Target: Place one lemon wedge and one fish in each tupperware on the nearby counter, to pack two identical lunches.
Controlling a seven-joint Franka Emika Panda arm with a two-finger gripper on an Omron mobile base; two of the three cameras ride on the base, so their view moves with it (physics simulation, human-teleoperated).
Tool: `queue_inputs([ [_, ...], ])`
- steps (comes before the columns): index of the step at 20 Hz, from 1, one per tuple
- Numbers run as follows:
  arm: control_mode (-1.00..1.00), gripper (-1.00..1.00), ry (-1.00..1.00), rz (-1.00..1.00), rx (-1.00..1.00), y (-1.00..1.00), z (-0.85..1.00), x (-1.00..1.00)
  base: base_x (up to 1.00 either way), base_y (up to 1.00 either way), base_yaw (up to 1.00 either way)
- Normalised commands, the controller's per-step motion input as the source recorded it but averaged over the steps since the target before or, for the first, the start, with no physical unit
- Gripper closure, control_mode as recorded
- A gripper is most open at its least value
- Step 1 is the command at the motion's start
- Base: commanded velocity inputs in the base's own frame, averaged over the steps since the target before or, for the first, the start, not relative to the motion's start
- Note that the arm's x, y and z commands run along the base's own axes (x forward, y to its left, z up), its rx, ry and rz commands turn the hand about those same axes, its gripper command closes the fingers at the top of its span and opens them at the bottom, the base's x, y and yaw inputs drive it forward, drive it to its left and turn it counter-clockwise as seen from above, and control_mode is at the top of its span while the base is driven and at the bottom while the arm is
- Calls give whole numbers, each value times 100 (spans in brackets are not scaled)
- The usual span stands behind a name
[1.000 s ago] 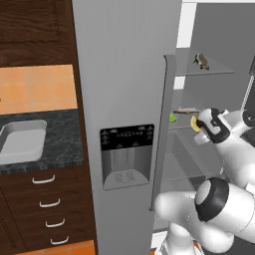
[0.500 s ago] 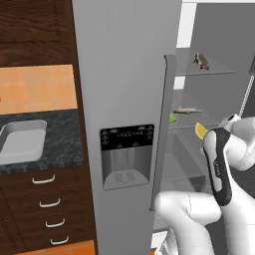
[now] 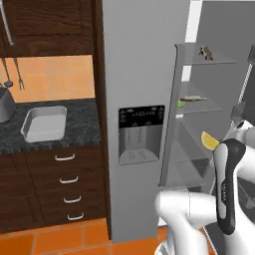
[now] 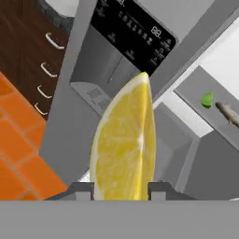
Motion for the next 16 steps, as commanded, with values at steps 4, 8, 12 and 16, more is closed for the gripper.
queue_inputs([
  [4,100,100,0,0,0,0,0,0,-50,100,12],
  [8,100,100,0,0,0,0,0,0,7,100,4],
  [12,100,100,0,0,0,0,0,0,38,100,0],
  [16,100,100,0,0,0,0,0,0,67,100,-1],
])
